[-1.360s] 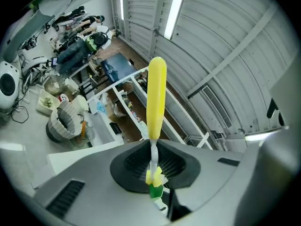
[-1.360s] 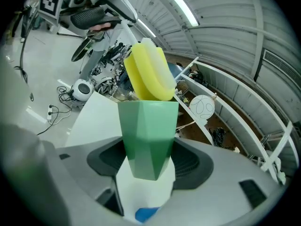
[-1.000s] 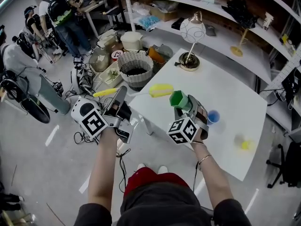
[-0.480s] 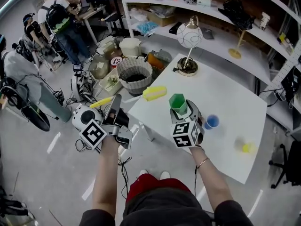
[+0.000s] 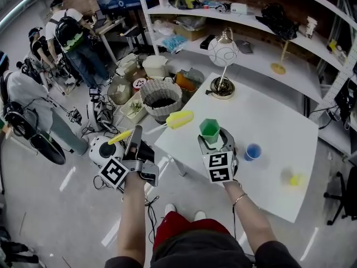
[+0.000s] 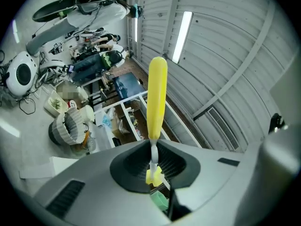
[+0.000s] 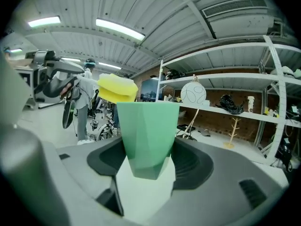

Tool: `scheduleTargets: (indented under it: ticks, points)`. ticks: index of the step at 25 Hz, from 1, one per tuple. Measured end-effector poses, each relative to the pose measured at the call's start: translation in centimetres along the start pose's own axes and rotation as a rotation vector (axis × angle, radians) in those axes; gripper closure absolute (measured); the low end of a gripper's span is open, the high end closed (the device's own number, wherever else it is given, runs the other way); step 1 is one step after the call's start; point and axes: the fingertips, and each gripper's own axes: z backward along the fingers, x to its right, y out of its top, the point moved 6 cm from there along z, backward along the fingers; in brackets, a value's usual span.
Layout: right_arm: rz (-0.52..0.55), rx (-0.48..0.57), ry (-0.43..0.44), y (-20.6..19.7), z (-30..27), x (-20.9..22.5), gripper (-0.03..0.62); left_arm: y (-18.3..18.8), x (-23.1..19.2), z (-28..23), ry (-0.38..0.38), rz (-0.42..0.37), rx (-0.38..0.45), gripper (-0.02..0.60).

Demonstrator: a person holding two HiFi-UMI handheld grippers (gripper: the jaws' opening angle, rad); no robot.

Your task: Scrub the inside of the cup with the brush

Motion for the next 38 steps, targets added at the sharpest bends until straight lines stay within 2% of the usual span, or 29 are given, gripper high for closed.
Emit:
scheduleTargets:
  ticks: [7,17,25,33,38]
  points:
    - [-0.051,0.035,-0.029,-0.3,-0.7,-0.3,0.286,0.4,-1.0,0.4,0.028,0.008,0.021,0.540]
    - [-0.082,-0.027,-0.076,-1.7,-4.3,-1.5,0.284,1.9,-3.3,-1.0,0.048,0.028,0.006,0.540]
    - [-0.112,-0.074,-0.118,-2.7,-7.6,-3.2,0.286,4.4,-6.6,-2.7,0.064,0.018,-0.040,0.540]
    - [-0.130,-0.099,-0.171,-2.8,-10.8,-4.0,0.286,6.2,-9.8,-6.1,0.048,0.070,-0.104,0.540]
    - [-0.137,-0.119,-0.195,-3.0,-13.0,-4.3,0.286,7.2,-10.6,-8.0,0.040,0.054,-0.147,0.540]
